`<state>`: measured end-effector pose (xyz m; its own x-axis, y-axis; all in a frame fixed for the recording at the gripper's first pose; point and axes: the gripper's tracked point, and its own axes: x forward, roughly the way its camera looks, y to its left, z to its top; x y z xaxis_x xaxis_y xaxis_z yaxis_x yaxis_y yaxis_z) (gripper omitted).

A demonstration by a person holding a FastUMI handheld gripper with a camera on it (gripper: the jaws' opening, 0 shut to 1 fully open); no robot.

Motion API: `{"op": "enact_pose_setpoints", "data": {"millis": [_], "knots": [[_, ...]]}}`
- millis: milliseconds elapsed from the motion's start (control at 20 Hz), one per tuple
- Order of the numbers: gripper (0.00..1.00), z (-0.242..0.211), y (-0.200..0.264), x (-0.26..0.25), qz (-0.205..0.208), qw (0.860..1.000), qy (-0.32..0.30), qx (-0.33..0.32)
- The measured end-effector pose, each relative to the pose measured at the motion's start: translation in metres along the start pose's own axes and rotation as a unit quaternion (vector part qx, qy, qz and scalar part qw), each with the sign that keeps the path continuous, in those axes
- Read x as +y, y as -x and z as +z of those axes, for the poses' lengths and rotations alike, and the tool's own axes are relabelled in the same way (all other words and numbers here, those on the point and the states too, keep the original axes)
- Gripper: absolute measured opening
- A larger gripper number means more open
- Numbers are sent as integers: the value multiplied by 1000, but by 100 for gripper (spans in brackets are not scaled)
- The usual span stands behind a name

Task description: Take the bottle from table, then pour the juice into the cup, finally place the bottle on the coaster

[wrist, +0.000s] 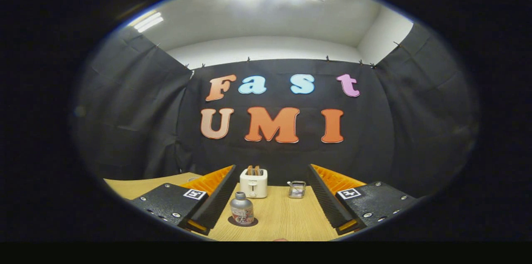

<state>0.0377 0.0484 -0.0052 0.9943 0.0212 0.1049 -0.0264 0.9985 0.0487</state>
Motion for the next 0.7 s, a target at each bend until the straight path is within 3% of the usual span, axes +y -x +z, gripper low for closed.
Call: {"op": "enact_pose_setpoints", "data": {"millis": [500, 700], "knots": [[99, 0, 1, -28, -34, 999, -7, 0], [99, 8, 2, -29, -28, 999, -19, -14]]}}
